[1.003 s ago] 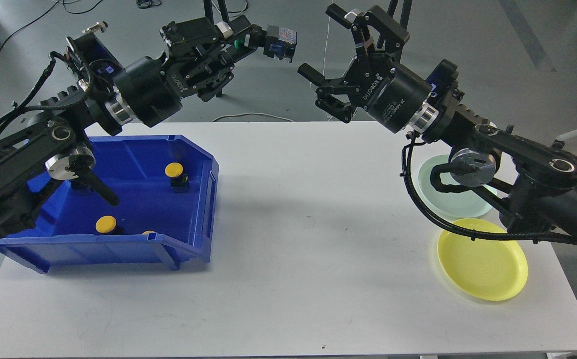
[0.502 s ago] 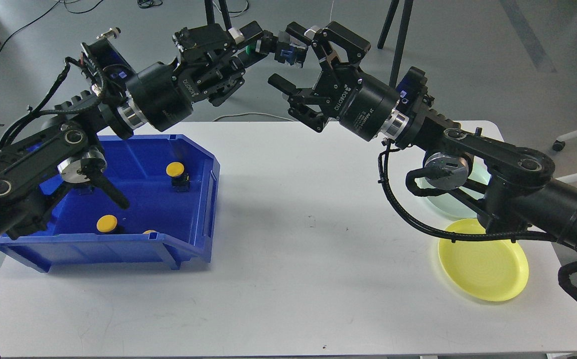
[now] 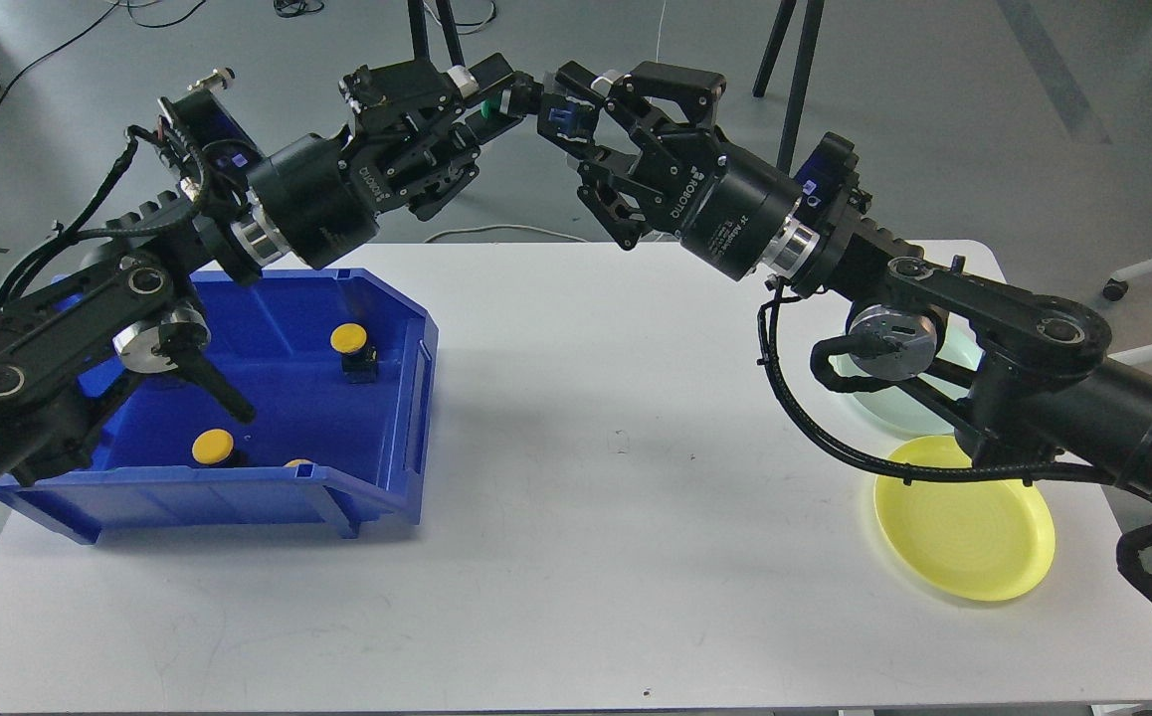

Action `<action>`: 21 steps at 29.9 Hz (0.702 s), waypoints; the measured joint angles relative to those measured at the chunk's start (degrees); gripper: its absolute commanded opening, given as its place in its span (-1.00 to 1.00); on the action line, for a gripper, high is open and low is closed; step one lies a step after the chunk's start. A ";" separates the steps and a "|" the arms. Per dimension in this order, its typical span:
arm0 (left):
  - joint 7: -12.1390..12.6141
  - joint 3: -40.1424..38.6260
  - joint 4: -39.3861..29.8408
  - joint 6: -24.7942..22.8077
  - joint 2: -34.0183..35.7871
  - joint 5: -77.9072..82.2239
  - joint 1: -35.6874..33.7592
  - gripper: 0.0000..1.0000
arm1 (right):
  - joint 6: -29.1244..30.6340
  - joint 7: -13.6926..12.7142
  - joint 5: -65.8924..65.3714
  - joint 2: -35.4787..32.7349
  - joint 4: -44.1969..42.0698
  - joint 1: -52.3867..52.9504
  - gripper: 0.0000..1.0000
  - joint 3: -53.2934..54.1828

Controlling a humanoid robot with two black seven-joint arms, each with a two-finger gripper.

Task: Pass button and place on color plate
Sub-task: 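Grasp the green button with the right gripper and release the left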

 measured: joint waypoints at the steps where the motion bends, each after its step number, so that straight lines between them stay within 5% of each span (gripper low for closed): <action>1: 0.00 0.00 0.00 0.00 -0.01 0.00 0.09 -0.62 | 0.00 -0.01 0.00 0.03 0.00 0.00 -0.71 0.16; 8: -0.01 -0.16 -0.05 -0.01 -0.01 -0.02 0.64 -0.56 | -0.01 -0.02 -0.02 0.05 0.03 0.00 -0.80 0.67; 17: 0.02 -0.36 -0.04 0.03 -0.74 -0.08 1.42 0.36 | -0.01 -0.01 0.15 -0.16 0.13 -0.06 -0.80 0.95; 21: 0.20 -0.48 0.05 -0.04 -0.80 -0.10 1.89 0.50 | -0.01 -0.01 0.37 -0.19 0.27 -0.11 -0.80 1.54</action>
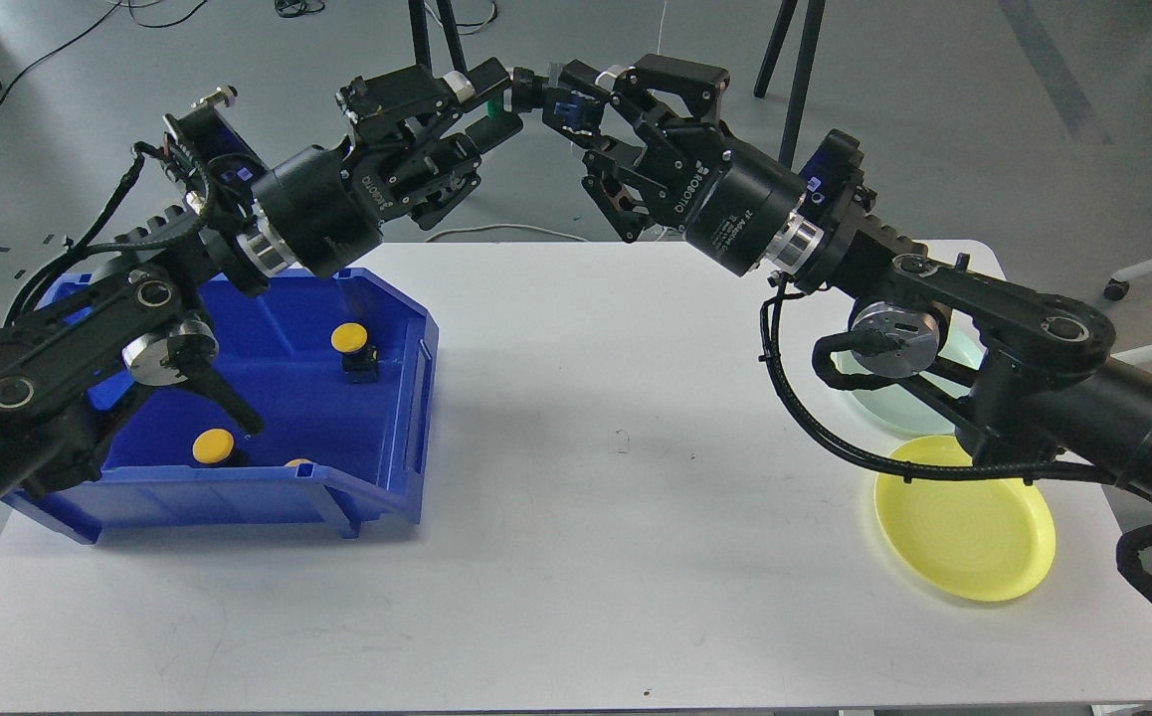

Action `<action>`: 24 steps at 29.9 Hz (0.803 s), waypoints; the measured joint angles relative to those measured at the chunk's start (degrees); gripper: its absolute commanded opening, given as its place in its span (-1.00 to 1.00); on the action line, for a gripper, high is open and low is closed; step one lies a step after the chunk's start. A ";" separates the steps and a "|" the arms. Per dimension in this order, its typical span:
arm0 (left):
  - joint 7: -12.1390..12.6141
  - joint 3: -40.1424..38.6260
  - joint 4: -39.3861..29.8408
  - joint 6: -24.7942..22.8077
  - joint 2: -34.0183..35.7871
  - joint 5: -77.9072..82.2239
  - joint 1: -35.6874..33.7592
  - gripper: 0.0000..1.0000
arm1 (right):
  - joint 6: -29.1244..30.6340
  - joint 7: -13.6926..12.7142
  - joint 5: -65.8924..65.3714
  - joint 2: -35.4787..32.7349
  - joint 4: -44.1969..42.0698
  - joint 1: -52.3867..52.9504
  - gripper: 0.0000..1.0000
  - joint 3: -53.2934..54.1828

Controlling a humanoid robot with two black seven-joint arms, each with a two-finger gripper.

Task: Pass button and place on color plate
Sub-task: 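Grasp the green button with the right gripper and release the left, then lower the green button onto the pale green plate with the right gripper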

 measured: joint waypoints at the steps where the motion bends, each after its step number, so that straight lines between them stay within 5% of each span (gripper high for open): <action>1: 0.32 0.11 0.20 0.00 -0.04 0.10 0.23 0.53 | 0.00 0.32 0.26 -0.07 0.00 0.01 -0.80 0.44; 11: -0.08 -0.13 0.19 0.04 -0.08 -0.47 -0.01 0.59 | 0.03 0.06 -0.16 -1.58 -0.09 -1.12 -0.80 1.70; 19: -0.10 -0.21 0.64 0.05 -0.04 -0.52 1.18 0.59 | 0.31 0.06 -0.67 -16.44 -1.86 -10.54 -0.79 9.12; 24: -0.10 -0.23 0.75 0.05 -0.50 -0.49 1.43 0.60 | 0.20 0.06 -2.92 -21.13 -13.22 -18.00 -0.79 9.26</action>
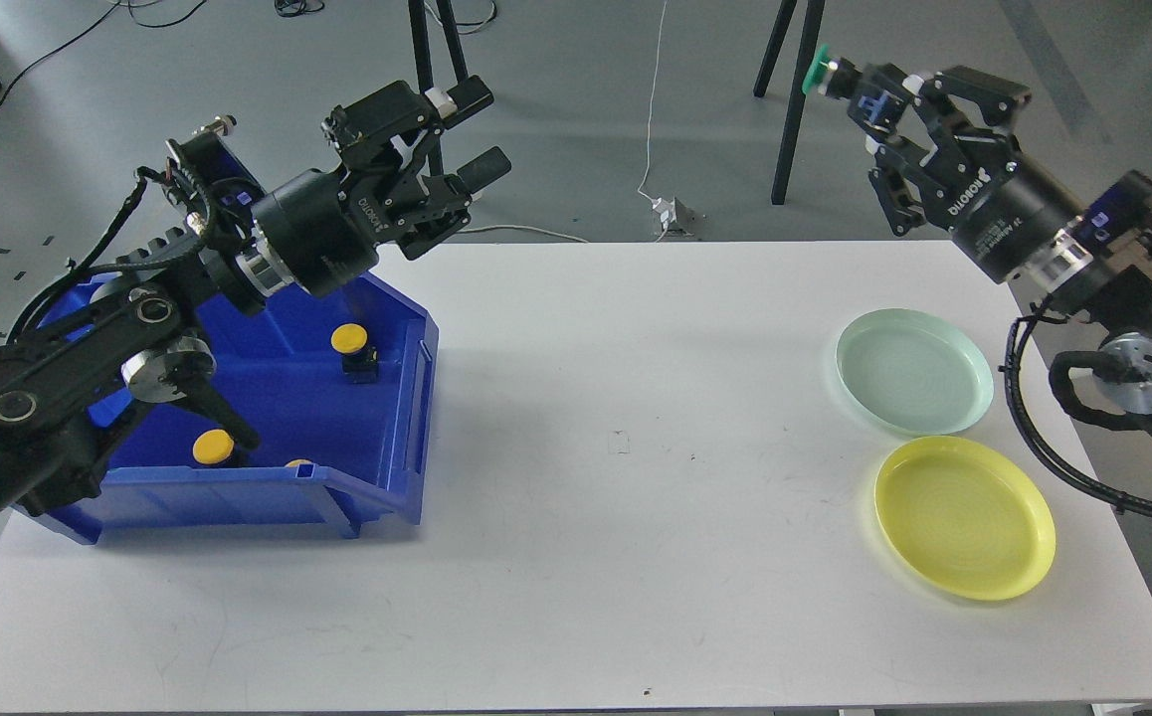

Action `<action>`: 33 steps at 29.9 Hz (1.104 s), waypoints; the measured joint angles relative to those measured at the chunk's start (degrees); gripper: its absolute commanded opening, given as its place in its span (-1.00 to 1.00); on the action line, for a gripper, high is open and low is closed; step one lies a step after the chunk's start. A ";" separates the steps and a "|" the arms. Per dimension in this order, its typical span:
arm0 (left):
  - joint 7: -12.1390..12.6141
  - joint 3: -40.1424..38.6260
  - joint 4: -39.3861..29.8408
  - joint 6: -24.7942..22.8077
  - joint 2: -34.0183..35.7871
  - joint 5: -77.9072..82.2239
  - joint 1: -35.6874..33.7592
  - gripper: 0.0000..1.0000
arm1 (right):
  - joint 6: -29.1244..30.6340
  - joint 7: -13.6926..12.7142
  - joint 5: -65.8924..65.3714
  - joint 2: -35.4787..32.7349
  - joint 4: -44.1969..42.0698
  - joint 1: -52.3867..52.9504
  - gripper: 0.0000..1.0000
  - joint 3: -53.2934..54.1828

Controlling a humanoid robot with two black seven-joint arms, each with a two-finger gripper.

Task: Pass button and place on color plate
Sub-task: 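Lower the green button onto the pale green plate with the right gripper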

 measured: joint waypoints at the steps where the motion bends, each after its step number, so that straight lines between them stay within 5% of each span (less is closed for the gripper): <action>1: 0.00 0.00 0.05 0.00 -0.35 0.01 0.06 0.60 | -0.03 0.00 -0.63 -0.03 -4.06 -1.48 -0.78 -0.13; 7: 0.00 0.02 0.78 0.00 -2.06 0.11 0.11 0.60 | -0.03 0.00 -1.70 7.02 -25.28 -5.16 -0.78 -3.25; 12: 0.00 0.16 0.84 -0.01 -2.18 0.12 0.18 0.60 | -0.64 0.01 -1.73 14.06 -34.28 -4.64 -0.78 -10.05; 20: 0.00 0.19 0.84 0.00 -1.99 0.12 0.62 0.60 | -4.39 0.01 -1.68 18.50 -36.74 -3.26 -0.73 -14.22; 33: 0.01 0.11 0.83 -0.01 -2.04 0.20 0.99 0.61 | -5.19 0.01 -0.76 19.51 -36.75 -2.85 -0.27 -14.18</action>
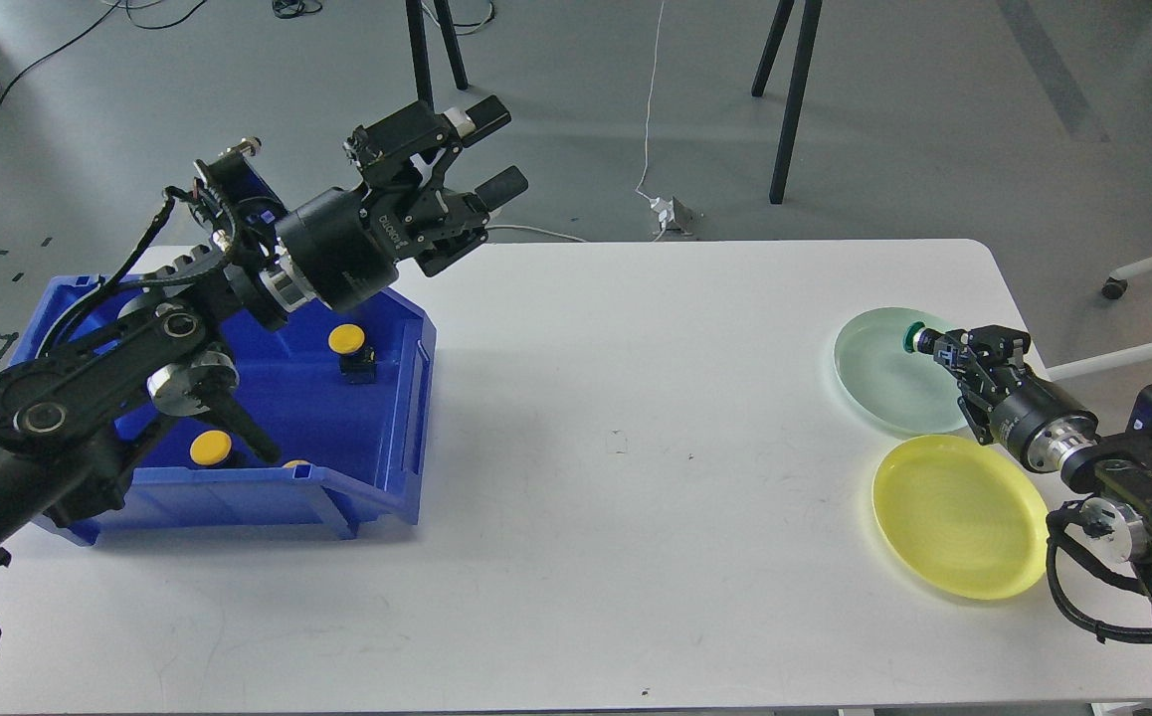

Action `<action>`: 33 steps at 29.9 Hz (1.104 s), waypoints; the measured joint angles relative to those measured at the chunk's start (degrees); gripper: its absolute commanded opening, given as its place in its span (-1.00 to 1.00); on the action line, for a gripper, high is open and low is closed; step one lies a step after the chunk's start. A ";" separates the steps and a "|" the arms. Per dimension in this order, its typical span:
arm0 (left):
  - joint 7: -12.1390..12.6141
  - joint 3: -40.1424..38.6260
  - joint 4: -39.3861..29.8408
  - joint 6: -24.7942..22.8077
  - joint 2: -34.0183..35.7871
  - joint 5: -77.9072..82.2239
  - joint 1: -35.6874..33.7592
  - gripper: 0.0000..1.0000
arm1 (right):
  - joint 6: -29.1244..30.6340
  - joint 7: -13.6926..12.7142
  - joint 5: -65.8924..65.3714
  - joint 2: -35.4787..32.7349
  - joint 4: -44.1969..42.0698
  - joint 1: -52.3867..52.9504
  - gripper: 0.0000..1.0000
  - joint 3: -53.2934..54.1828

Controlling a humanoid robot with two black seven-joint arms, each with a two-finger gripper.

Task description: Pass button and place on color plate

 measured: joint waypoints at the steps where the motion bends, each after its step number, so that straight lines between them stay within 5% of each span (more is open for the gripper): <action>1: 0.00 0.04 0.00 0.00 0.00 0.00 0.00 0.61 | 0.00 0.00 0.02 0.00 -0.02 0.00 -0.22 0.03; 21: 0.00 0.08 0.00 0.00 0.21 0.09 0.01 0.63 | 0.62 0.00 0.43 0.11 1.08 0.20 0.39 1.88; 29: 0.00 -1.79 -0.02 -0.01 5.97 -0.15 0.43 0.67 | 7.03 0.00 1.45 -3.64 10.44 0.13 0.87 20.90; 33: 0.00 -4.59 -0.22 -0.01 14.29 -0.17 0.43 0.74 | 7.73 0.00 7.50 -5.57 17.15 -0.59 0.92 28.25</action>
